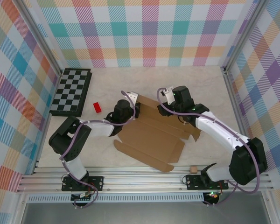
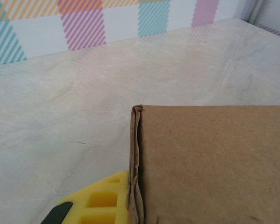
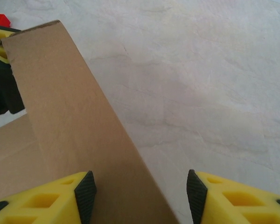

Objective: Fold the paper box

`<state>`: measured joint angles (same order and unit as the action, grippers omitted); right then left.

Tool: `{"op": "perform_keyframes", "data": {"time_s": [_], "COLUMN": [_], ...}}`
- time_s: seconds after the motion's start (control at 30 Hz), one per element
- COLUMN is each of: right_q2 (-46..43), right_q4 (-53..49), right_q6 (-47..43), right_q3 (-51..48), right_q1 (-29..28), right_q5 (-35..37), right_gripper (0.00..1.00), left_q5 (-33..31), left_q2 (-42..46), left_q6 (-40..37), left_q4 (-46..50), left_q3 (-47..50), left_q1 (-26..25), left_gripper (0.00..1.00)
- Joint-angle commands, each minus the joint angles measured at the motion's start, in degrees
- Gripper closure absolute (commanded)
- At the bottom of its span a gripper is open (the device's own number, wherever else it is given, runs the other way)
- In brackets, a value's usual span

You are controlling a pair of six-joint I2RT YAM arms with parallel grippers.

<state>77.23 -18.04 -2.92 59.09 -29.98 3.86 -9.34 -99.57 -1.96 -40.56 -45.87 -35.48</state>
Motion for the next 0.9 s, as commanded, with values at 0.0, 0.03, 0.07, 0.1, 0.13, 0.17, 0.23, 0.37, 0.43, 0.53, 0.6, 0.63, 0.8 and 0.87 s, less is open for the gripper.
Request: {"op": "perform_keyframes", "data": {"time_s": [0.0,0.03,0.07,0.1,0.13,0.17,0.23,0.37,0.43,0.53,0.6,0.63,0.8,0.87], "right_q2": [-3.05,-3.6,-3.92,-4.18,-4.28,-4.33,-4.09,-1.9,-0.72,0.19,0.99,1.54,5.54,6.79], "right_q4": [-10.24,-12.95,-15.05,-17.38,-18.88,-20.08,-21.04,-21.71,-21.88,-18.81,-15.72,-14.73,-14.08,-14.1], "right_q6": [3.48,4.67,5.84,7.06,8.13,9.28,11.51,17.74,22.64,26.77,28.13,28.25,27.2,27.29], "right_q3": [5.43,6.75,7.86,9.0,9.72,10.42,11.27,12.6,12.6,10.45,8.98,8.62,9.34,9.29], "right_q1": [0.44,0.66,0.95,1.25,1.61,2.08,3.33,7.44,8.91,8.99,8.97,9.01,9.07,9.06], "right_q5": [2.06,3.27,4.26,5.2,5.65,5.99,5.94,4.47,2.5,-0.98,-2.93,-3.44,-3.42,-4.3], "right_gripper": [0.41,0.41,0.41,0.4,0.4,0.37,0.34,0.33,0.33,0.33,0.33,0.33,0.33,0.34], "left_q5": [-9.15,-11.09,-12.38,-13.09,-13.24,-13.31,-14.15,-17.64,-19.2,-20.54,-21.06,-20.99,-20.7,-20.89], "left_q2": [2.46,3.12,3.64,4.19,4.58,4.97,5.63,6.3,6.66,6.5,6.25,6.16,5.55,5.53], "left_q6": [1.31,1.62,1.93,2.03,2.09,2.17,2.29,2.78,3.52,3.72,3.71,3.71,3.11,3.27], "left_q4": [-1.47,-1.62,-1.56,-1.83,-2.24,-2.47,-2.5,-2.24,-1.13,0.06,-0.48,-0.71,-0.76,-0.84], "left_q3": [3.57,4.22,4.9,5.7,6.34,7.02,7.99,9.06,8.87,8.22,8.24,8.32,7.9,7.9], "left_q1": [0.42,0.42,0.42,0.42,0.42,0.35,0.16,-0.28,-0.37,-1.03,-1.5,-1.6,-2.3,-2.52], "left_gripper": [0.94,0.94,0.95,0.95,0.95,0.95,0.95,0.95,0.95,0.95,0.96,0.96,0.96,0.96]}}
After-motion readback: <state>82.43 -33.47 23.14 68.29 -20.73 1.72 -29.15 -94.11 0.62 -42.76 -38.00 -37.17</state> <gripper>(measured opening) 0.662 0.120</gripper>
